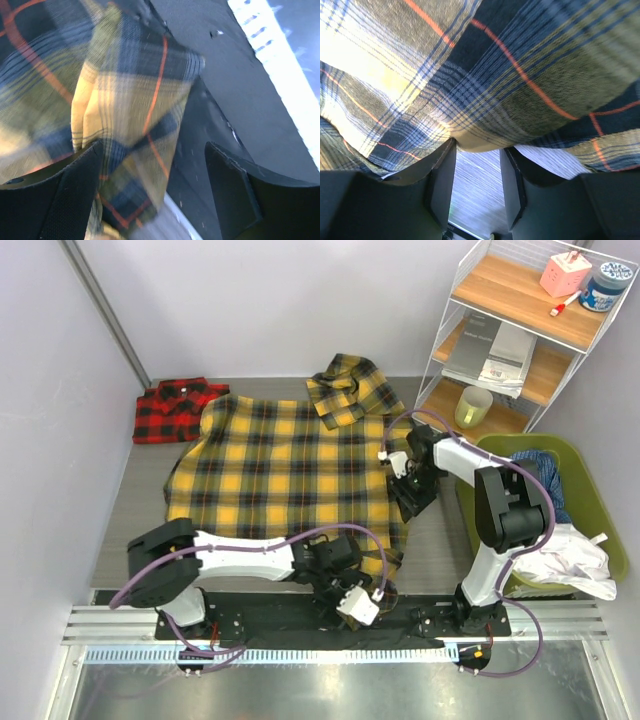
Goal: Fold and stack the long sleeve shirts
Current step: Flatten the shirt out
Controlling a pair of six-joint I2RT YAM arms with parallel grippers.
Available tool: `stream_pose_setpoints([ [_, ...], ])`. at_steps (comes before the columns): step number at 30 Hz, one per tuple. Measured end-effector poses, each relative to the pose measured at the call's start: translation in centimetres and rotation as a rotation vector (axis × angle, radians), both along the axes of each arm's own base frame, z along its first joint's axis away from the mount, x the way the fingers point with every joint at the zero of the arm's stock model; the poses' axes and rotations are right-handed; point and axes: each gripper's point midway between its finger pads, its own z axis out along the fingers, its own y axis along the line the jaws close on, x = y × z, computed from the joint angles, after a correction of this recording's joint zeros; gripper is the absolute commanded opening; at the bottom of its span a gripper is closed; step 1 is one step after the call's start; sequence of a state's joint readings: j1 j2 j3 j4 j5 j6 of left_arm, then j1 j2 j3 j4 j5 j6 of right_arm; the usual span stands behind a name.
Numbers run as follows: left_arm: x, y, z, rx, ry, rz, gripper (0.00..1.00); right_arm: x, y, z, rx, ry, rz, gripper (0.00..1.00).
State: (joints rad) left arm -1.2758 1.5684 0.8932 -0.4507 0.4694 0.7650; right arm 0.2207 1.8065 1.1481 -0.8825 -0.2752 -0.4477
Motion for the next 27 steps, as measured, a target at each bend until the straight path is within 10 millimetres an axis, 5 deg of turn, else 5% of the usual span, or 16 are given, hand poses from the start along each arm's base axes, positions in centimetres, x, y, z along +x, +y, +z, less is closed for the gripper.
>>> stream_pose_setpoints([
  [1,0.0,-0.2,-0.7,0.011,-0.012,-0.001,0.58,0.1,0.0,0.1,0.002,-0.003,-0.004,0.49],
  [2,0.0,-0.5,-1.3,0.021,-0.023,0.002,0.31,0.4,0.2,0.3,0.008,-0.010,-0.008,0.50],
  [6,0.5,-1.5,-1.6,0.033,-0.032,0.083,0.00,1.2,0.6,1.8,0.035,-0.057,-0.020,0.54],
  [9,1.0,-2.6,0.7,-0.008,0.014,0.184,0.00,1.8,0.7,3.8,0.060,-0.109,-0.029,0.58],
  [13,3.4,-4.9,9.3,-0.191,0.148,0.381,0.00,3.7,0.4,6.1,0.083,-0.174,-0.053,0.65],
  [16,9.8,-4.7,17.4,-0.408,0.279,0.657,0.00,6.4,-0.4,8.1,0.092,-0.234,-0.089,0.69],
  [19,17.3,-1.4,21.0,-0.540,0.419,0.984,0.00,9.3,-1.2,10.2,0.105,-0.303,-0.121,0.70],
  [21,21.9,1.8,20.5,-0.583,0.544,1.223,0.00,10.9,-1.6,11.3,0.111,-0.343,-0.136,0.70],
  [23,25.0,5.5,17.6,-0.569,0.670,1.451,0.01,11.4,-2.1,11.8,0.110,-0.360,-0.144,0.69],
  [27,26.3,10.6,10.0,-0.432,0.892,1.789,0.00,10.7,-1.9,11.6,0.123,-0.335,-0.132,0.67],
])
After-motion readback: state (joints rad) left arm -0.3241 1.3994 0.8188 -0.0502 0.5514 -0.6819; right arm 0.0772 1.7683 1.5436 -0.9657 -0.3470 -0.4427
